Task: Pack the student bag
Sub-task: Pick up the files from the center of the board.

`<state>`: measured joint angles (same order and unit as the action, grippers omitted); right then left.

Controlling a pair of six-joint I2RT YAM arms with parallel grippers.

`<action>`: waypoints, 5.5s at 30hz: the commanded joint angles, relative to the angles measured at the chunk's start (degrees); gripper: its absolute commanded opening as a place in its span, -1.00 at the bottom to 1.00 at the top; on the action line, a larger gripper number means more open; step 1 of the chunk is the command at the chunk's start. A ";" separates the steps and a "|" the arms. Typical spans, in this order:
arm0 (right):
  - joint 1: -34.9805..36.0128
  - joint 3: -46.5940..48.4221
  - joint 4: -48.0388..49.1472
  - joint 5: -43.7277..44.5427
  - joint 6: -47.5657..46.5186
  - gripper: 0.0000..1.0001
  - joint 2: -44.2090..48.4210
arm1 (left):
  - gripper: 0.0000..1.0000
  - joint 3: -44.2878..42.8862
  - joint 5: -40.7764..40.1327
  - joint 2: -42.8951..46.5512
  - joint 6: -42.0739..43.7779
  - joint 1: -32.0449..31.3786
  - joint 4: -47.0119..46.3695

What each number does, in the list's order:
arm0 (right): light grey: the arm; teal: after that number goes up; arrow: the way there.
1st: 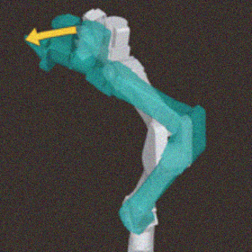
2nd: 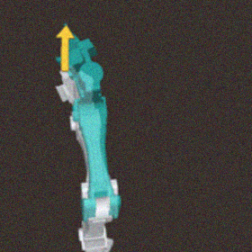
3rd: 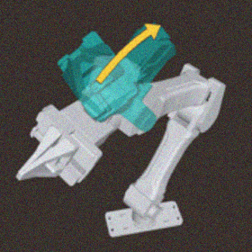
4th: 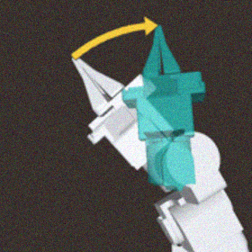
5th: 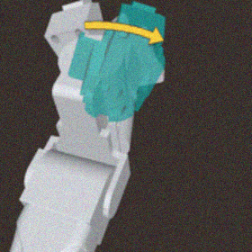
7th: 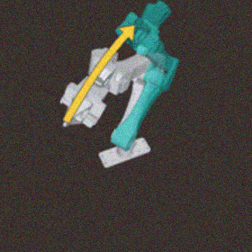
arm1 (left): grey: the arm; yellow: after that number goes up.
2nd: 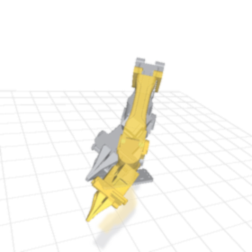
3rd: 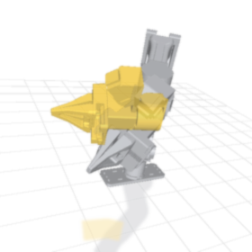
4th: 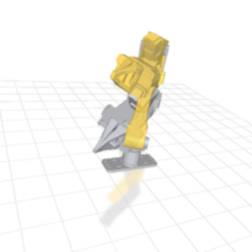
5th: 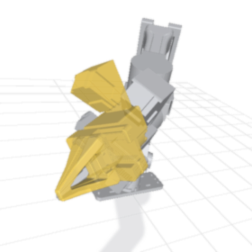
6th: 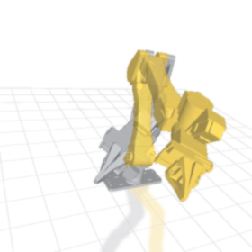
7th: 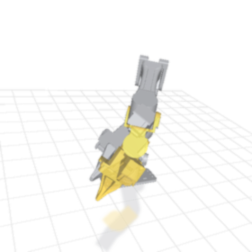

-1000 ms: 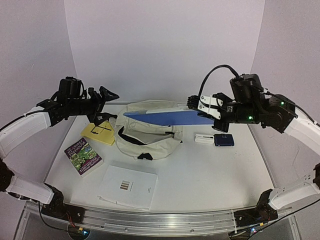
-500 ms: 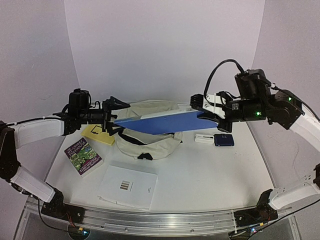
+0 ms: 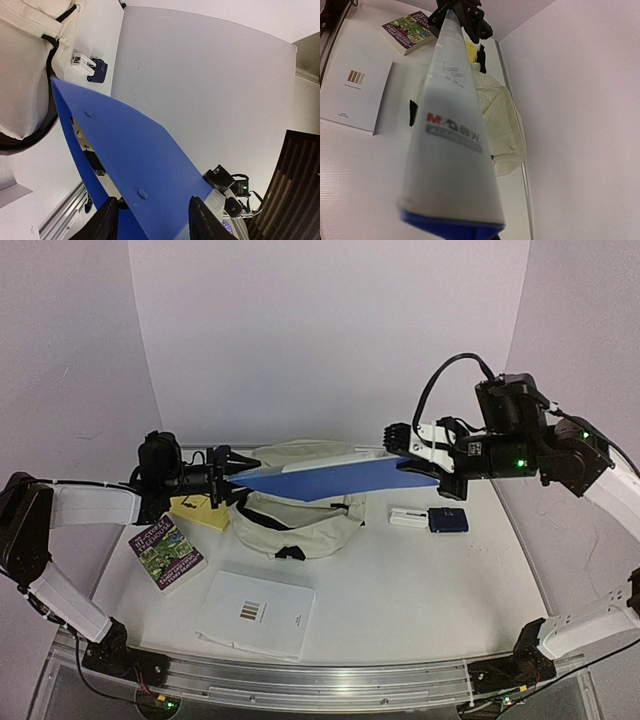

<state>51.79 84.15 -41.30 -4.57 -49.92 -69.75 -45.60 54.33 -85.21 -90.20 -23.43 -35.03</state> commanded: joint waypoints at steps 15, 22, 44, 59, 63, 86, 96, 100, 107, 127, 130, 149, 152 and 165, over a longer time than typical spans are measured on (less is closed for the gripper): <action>-0.38 -12.13 9.58 4.56 0.51 0.55 3.02 | -1.00 1.70 -3.82 0.75 -0.02 -0.22 -9.76; -5.32 -22.60 13.70 4.57 8.04 0.96 8.96 | -1.00 2.02 -8.82 3.24 10.25 0.94 2.47; -32.54 -25.96 18.46 -46.29 62.95 0.97 0.09 | -1.00 -13.06 -18.23 0.39 13.77 2.51 7.74; -26.14 -30.80 50.75 -51.29 83.06 0.97 -20.06 | -1.00 -2.92 -22.77 1.18 -0.39 2.51 -15.24; -24.99 -28.52 51.13 -51.62 84.01 0.97 -24.77 | -1.00 -2.78 -22.16 2.39 -1.33 2.51 -16.91; -22.63 -27.38 68.24 -54.66 96.10 0.94 -28.78 | -1.00 4.86 -19.12 9.57 -3.03 2.42 -23.90; -23.50 -28.09 57.11 -50.35 89.78 0.97 -27.36 | -0.99 1.47 -18.56 11.98 2.00 2.41 -17.31; -23.17 -28.17 58.82 -54.65 92.44 0.97 -27.42 | -1.00 0.73 -18.44 12.86 3.81 2.46 -15.08; -18.32 -26.94 65.81 -60.67 99.71 0.97 -29.76 | -1.00 1.69 -18.37 10.48 0.64 2.42 -21.93; -25.44 -31.06 67.64 -56.05 104.89 0.97 -23.80 | -1.00 -2.31 -19.20 13.18 6.22 2.51 -17.05; -25.29 -31.68 69.03 -56.13 107.35 0.96 -23.25 | -1.00 -2.24 -19.89 12.26 4.84 2.50 -19.64; -20.92 -27.03 86.08 -59.46 120.85 0.76 -28.16 | -1.00 1.94 -20.76 4.54 -6.99 2.42 -39.17; -21.07 -26.52 87.12 -59.11 120.61 0.62 -27.74 | -1.00 3.85 -20.21 4.93 -8.19 2.42 -40.11; -22.87 -25.85 87.06 -53.62 114.36 0.23 -24.41 | -0.99 8.30 -16.61 9.14 -11.23 2.42 -34.64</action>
<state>29.46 55.62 41.14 -60.86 67.88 -97.53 -38.11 33.42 -78.80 -98.55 -20.62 -68.89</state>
